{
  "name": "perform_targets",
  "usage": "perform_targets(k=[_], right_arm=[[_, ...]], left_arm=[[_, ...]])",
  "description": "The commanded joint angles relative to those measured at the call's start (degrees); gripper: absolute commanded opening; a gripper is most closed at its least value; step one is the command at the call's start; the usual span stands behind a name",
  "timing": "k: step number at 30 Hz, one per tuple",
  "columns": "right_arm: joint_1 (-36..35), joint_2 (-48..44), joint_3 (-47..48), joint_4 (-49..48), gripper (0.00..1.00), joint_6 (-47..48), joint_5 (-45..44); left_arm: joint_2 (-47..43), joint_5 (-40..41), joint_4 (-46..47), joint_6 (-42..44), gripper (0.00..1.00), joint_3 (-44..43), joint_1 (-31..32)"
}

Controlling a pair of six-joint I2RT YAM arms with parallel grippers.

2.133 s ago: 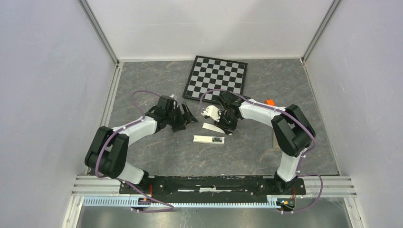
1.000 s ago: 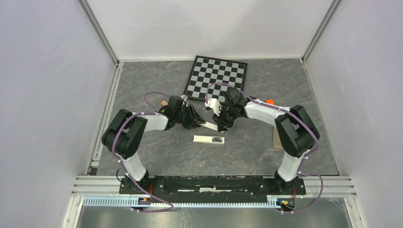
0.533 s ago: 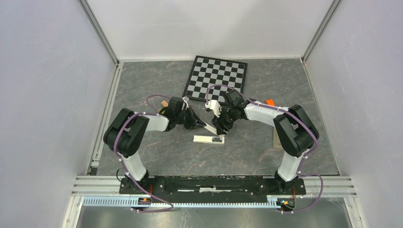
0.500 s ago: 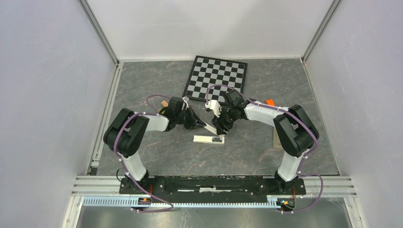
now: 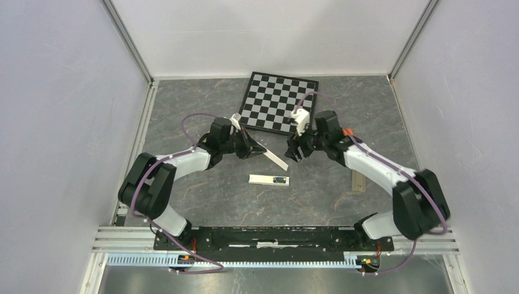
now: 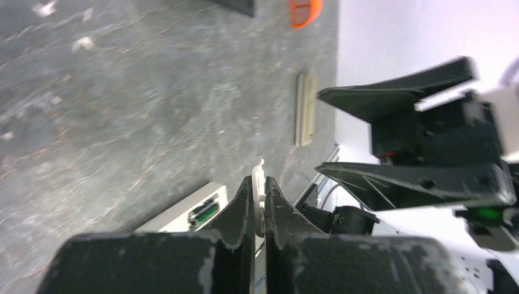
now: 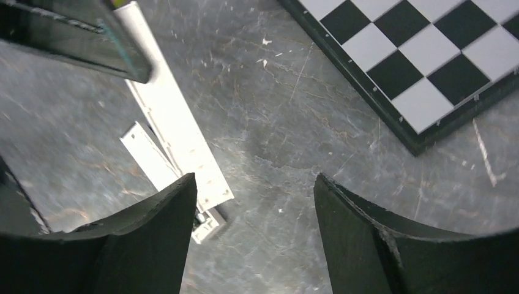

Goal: Load the batteries into the remote control

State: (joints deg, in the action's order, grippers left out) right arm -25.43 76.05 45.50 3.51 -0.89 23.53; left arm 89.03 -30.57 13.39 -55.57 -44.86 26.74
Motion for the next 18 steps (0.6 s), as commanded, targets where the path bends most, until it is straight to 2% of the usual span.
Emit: perform_targets(k=[1, 5, 7, 9, 12, 15, 18], right_arm=[[1.3, -6.9, -5.8, -11.7, 0.75, -21.8, -1.6], [1.3, -13.3, -11.0, -19.9, 0.77, -34.6, 1.2], [1.3, -16.1, -13.0, -26.4, 0.78, -37.0, 5.1], [1.4, -17.9, -11.9, -26.6, 0.79, -33.9, 8.0], [1.3, -19.0, -8.4, -21.7, 0.79, -23.7, 14.4], [1.0, -18.5, -7.5, -22.7, 0.78, -19.0, 26.5], [-0.1, -18.0, -6.0, -19.7, 0.73, -14.5, 30.9]], left_arm=[[-6.0, -6.5, 1.4, 7.1, 0.02, -4.5, 0.0], [-10.6, -10.8, 1.6, 13.0, 0.02, -6.1, 0.0], [-12.4, -15.0, 2.0, 15.5, 0.02, -7.4, 0.0], [-13.9, -20.6, 2.0, 17.1, 0.02, -8.7, 0.0], [-15.6, -27.6, 2.4, 19.6, 0.02, -9.9, 0.0], [-17.2, -30.6, 2.6, 21.5, 0.02, -10.1, 0.0], [-18.2, -31.5, 2.6, 22.1, 0.02, -11.0, 0.0]])
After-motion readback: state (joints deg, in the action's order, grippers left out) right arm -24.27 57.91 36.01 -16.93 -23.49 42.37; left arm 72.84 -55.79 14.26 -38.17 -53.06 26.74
